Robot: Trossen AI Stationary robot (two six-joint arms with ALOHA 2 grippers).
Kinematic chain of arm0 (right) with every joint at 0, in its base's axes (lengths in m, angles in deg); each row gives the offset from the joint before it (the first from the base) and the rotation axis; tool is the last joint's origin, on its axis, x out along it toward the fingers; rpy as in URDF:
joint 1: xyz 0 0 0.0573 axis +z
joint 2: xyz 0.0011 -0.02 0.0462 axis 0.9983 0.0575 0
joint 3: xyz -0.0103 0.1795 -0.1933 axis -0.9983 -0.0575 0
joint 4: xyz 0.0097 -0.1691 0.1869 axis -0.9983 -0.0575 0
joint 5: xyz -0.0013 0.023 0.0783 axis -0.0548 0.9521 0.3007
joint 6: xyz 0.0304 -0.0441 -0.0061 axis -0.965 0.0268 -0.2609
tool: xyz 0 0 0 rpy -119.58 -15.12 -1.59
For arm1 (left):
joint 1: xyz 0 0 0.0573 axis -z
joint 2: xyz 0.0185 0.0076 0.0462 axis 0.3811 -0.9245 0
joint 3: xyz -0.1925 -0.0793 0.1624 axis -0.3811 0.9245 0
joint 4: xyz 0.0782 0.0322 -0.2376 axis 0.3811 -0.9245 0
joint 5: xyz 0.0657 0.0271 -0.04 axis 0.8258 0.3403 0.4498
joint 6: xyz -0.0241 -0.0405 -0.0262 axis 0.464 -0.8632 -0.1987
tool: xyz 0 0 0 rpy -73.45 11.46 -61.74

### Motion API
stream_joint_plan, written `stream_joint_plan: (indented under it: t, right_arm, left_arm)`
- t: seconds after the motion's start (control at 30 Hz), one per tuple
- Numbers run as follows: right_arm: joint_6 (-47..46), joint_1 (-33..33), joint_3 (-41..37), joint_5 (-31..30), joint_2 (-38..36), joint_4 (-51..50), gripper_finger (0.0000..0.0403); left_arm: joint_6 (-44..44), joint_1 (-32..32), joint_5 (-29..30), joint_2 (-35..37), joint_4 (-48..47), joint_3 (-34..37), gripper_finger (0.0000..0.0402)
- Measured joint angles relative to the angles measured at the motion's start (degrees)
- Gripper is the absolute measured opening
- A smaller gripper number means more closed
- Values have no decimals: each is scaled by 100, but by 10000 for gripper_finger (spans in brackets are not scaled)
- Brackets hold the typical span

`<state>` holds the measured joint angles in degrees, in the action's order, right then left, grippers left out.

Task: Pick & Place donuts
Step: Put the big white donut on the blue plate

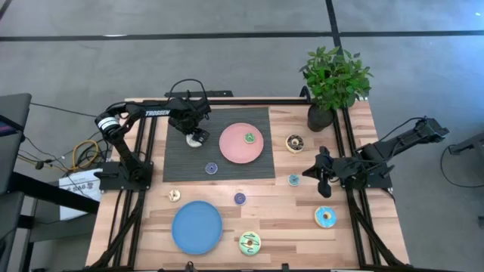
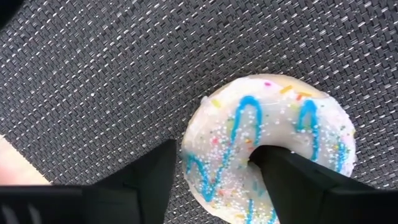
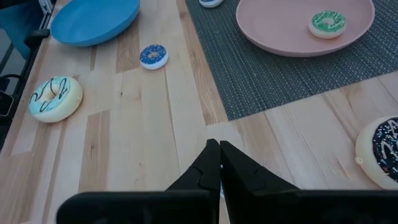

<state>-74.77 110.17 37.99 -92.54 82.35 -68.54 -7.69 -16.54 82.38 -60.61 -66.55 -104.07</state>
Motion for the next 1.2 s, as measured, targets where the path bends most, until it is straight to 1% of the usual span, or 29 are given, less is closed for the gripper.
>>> stream_joint_plan:
  t: [0.23,0.53,1.2]
  right_arm:
    - [0,0,0,4,-1,12,0]
    - [2,0,0,7,-1,12,0]
    - [2,0,0,9,-1,12,0]
  left_arm:
    - [-2,0,2,0,0,0,183]
    - [-31,-2,6,0,-57,0,159]
    - [-129,-2,-42,0,-439,-2,153]
